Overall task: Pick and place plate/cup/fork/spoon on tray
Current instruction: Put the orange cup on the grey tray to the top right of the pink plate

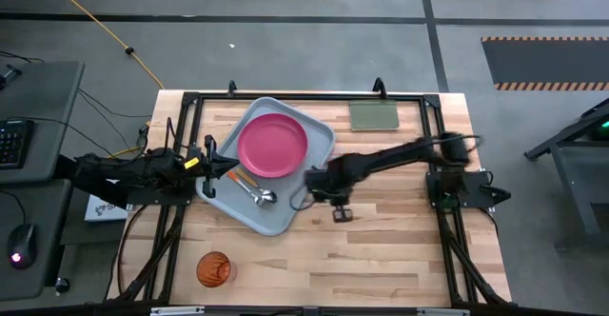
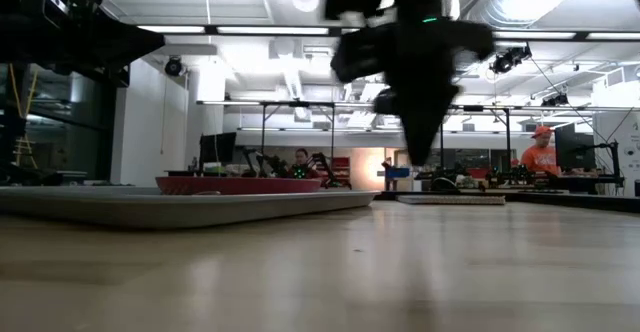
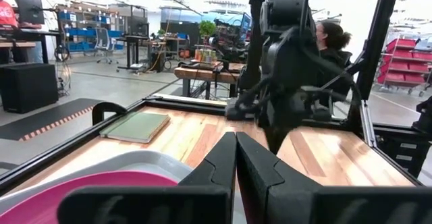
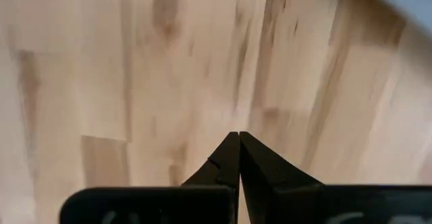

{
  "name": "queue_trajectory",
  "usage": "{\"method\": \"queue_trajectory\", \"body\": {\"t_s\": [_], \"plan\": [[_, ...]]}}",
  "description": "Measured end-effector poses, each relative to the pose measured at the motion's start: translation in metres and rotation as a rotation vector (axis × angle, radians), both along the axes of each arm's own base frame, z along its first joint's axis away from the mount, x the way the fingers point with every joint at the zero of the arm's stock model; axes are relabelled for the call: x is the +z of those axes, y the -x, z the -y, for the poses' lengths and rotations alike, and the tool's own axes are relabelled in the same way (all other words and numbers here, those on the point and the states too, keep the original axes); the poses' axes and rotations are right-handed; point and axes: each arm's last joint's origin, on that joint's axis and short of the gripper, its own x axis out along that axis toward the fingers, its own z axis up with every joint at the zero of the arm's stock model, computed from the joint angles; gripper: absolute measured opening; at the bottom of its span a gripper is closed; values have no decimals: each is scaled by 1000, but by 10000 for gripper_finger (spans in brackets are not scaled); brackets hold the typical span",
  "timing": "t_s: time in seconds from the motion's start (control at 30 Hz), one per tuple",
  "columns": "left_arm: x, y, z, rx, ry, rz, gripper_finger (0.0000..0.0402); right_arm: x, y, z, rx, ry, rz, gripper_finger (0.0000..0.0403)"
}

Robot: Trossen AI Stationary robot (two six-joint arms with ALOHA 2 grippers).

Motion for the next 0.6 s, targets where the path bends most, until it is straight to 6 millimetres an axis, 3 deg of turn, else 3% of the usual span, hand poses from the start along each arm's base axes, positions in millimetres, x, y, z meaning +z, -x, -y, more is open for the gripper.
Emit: {"method": "queue_trajectory", "body": {"t_s": [0.13,0.23,0.33,0.43,0.6], "plan": [[0,0,0,0,0,1,3,-1,47,-2,-219,-38,260,0],[0,0,0,0,0,1,3,4,55,-6,-361,-225,670,0],[0,0,0,0,-1,1,3,12,56,-15,-350,-441,1068,0],[0,0,0,0,-1,-1,3,26,44,-28,-269,-551,1262,0],[0,0,0,0,-1,-4,3,47,-9,-62,-80,-423,1197,2]]}}
